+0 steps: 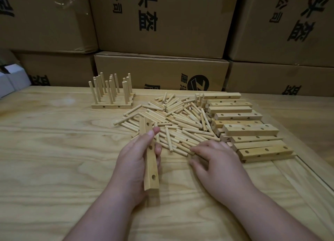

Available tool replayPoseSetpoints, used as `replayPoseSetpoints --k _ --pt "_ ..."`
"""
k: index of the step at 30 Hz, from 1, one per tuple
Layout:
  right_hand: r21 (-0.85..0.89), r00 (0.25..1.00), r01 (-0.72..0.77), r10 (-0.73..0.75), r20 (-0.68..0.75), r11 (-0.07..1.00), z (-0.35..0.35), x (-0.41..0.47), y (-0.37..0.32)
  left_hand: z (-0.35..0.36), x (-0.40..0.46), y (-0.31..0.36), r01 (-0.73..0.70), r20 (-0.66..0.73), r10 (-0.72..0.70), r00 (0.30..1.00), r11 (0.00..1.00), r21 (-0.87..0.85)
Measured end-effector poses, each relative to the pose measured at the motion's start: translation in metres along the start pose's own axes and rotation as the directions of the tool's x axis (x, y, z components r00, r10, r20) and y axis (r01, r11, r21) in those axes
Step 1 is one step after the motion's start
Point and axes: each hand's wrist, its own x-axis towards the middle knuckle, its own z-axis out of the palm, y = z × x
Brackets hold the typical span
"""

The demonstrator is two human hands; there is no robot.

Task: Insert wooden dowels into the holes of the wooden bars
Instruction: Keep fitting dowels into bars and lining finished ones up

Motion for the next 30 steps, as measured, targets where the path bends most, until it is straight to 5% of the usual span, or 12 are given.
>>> replayPoseSetpoints --k 20,25,30 --pt "-0.082 0.985 -0.167 0.162 -0.055 0.983 -0.0025 -0.0012 -0.007 0.0053 -0.0061 0.0026 0.027 0.075 -0.031 0.997 0.998 0.055" --pt "-0.169 0.979 -0.202 0.198 -0.041 0.965 -0.0033 -0.0019 -0.0057 0.0035 -0.0046 -0.0012 -0.031 0.12 0.008 0.993 0.981 0.192" --pt "0.085 0.94 -0.043 0.069 -0.334 0.995 -0.0029 -0.001 -0.0056 0.0039 -0.0053 -0.0039 -0.066 0.149 0.015 0.989 0.938 0.341"
